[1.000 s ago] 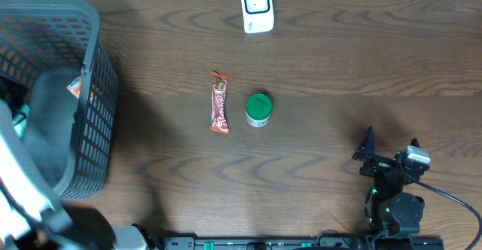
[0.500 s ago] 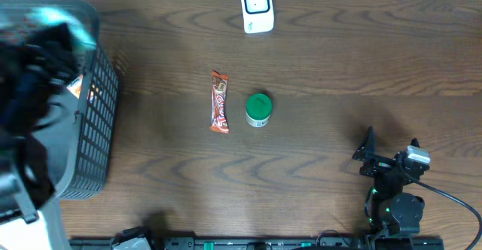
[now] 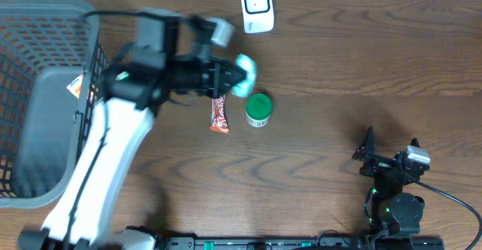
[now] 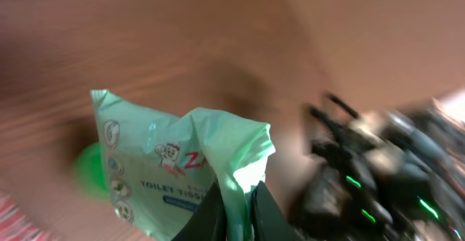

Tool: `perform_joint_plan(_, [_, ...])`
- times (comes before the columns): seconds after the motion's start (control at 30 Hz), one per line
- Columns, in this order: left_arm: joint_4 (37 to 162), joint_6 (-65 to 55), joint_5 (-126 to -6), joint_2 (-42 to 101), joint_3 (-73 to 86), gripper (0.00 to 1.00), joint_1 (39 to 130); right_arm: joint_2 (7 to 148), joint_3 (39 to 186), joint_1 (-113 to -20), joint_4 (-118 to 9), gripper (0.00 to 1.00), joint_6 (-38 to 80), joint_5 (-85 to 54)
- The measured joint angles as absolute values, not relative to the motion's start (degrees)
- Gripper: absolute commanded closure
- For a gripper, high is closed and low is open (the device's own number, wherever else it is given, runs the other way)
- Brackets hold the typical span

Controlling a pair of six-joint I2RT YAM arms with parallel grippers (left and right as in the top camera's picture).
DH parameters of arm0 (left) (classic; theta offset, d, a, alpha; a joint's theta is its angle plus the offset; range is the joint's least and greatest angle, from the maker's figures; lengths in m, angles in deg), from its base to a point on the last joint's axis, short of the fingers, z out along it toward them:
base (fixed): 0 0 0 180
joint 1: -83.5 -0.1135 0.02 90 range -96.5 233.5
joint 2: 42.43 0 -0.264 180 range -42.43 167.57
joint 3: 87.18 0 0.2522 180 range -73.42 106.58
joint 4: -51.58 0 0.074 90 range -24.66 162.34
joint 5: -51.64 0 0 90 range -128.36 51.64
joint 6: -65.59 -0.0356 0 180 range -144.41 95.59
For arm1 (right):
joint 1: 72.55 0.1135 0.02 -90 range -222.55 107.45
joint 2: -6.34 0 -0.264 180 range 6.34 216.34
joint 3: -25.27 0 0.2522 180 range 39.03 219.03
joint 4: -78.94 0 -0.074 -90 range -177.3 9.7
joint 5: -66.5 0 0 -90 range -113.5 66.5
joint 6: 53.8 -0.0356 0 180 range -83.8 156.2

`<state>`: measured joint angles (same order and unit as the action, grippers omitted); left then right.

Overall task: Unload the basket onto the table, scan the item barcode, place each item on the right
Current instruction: 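Lift the wipes pack out and carry it toward the scanner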

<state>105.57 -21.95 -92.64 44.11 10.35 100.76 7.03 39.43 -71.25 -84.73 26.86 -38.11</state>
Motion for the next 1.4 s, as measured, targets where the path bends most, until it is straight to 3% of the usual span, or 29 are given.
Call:
perform_joint_plan(0.13, [98.1, -28.4, -111.6, 51.1, 10.2, 0.92, 102.5, 7.0, 39.4, -71.3, -84.7, 0.01, 26.9, -38.1])
perform_joint_plan(0.33, [96.3, -33.9, -122.4, 55.7, 10.2, 0.93, 102.9, 7.0, 39.4, -71.3, -84.7, 0.01, 26.9, -38.1])
perform_joint_plan(0.73, [96.1, -36.5, -125.7, 57.0, 10.2, 0.92, 106.0, 7.0, 39.4, -71.3, -84.7, 0.01, 26.9, -38.1])
perform_joint_plan(1.07, [96.2, -25.4, -126.4, 57.0, 10.2, 0.93, 107.7, 7.0, 39.4, -71.3, -84.7, 0.01, 26.9, -38.1])
perform_joint_plan(1.4, [96.1, -16.0, -126.6, 57.0, 10.2, 0.92, 100.4, 7.0, 39.4, -71.3, -84.7, 0.01, 26.9, -38.1])
